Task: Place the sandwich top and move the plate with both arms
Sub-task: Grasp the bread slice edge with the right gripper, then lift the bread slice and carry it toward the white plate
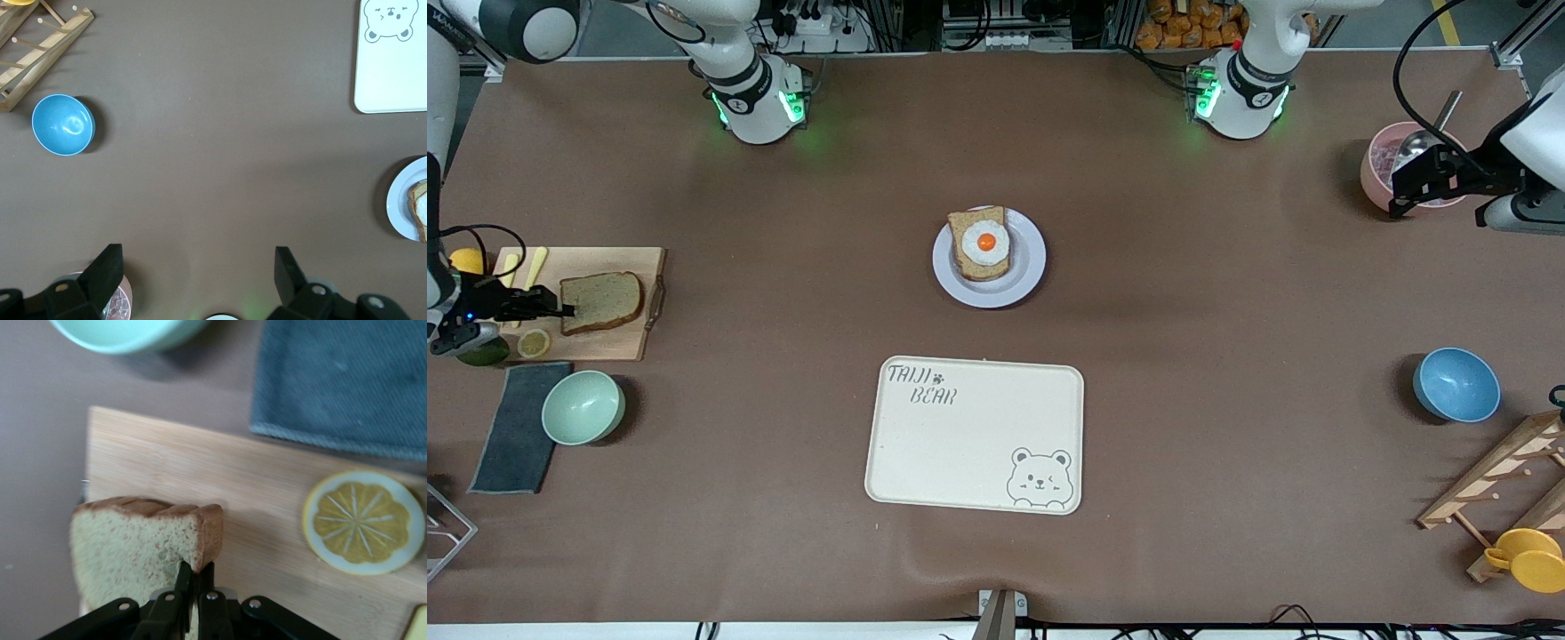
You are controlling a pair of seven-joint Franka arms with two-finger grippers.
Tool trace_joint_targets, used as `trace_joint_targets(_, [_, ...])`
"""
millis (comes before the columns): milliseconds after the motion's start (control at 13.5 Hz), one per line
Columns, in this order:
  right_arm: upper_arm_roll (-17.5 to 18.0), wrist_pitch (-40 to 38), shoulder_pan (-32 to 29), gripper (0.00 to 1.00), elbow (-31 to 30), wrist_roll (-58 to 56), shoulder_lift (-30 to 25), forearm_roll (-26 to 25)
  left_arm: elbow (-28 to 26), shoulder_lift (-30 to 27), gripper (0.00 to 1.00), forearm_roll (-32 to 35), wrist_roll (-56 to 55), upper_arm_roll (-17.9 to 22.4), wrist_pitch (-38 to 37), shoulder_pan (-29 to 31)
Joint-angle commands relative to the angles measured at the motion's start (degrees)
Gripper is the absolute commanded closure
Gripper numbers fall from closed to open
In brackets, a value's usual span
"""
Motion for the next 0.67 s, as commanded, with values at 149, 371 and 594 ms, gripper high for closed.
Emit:
trace_joint_targets(149, [-1.23,-6.28,4.07,1.00,2.21,6.02,-2.85,0.20,0.40,-0.08,0.00,-1.09,0.78,0.25,-0.87,0.03])
trace_joint_targets(371, [-0.70,-10.95,7.23,1.00,2.74,14.11,-5.57,-0.23,0.31,-0.08,0.00,-1.09,0.60,0.16,-0.87,0.03])
trace_joint_targets(594, [-0.44,-14.11,11.36,1.00,2.21,21.93,-8.56,-0.32,0.40,0.09,0.00,-1.09,0.60,0.16,-0.87,0.03])
